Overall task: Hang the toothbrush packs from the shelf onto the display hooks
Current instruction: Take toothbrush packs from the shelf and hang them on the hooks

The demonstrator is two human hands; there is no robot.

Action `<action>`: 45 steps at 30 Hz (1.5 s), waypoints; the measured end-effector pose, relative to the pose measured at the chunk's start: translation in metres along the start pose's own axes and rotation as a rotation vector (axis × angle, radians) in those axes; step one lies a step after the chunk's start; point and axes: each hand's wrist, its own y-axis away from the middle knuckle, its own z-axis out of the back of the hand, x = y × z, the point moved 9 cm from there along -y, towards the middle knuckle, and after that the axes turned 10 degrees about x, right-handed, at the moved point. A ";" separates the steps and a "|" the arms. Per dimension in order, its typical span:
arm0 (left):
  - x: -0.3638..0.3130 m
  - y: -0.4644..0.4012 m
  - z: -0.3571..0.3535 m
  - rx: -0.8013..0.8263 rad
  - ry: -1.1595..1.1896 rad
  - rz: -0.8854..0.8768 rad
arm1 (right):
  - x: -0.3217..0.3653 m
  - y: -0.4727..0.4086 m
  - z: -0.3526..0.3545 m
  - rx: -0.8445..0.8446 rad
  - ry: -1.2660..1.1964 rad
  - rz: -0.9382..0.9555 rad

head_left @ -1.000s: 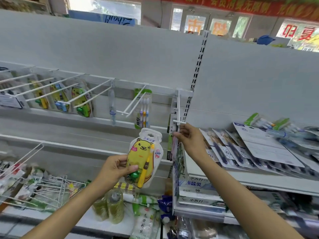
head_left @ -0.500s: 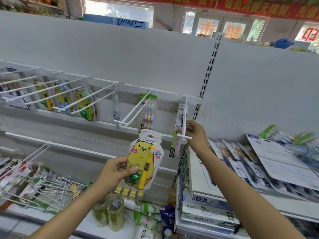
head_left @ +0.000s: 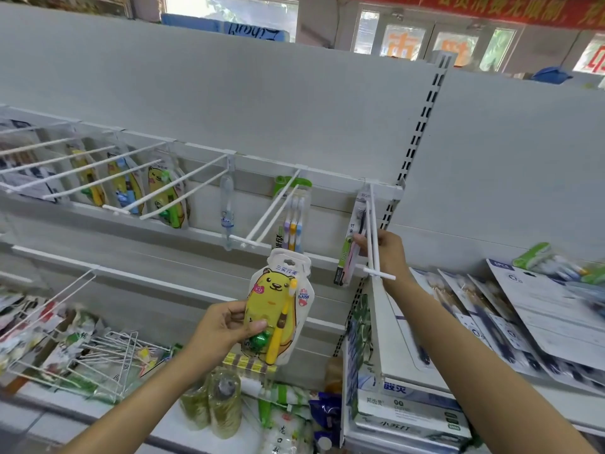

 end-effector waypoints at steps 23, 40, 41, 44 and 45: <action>-0.001 0.012 0.107 0.041 -0.011 0.018 | 0.070 0.092 -0.209 0.377 -0.111 0.065; -0.001 0.075 0.277 -0.141 -0.114 0.035 | 0.119 0.054 -0.386 0.420 -0.116 0.116; -0.002 0.078 0.285 -0.158 -0.099 0.032 | 0.122 0.052 -0.395 0.430 -0.102 0.125; -0.002 0.088 0.310 -0.179 -0.088 0.027 | 0.132 0.047 -0.422 0.435 -0.072 0.149; -0.002 0.091 0.319 -0.181 -0.084 0.022 | 0.135 0.046 -0.432 0.436 -0.069 0.152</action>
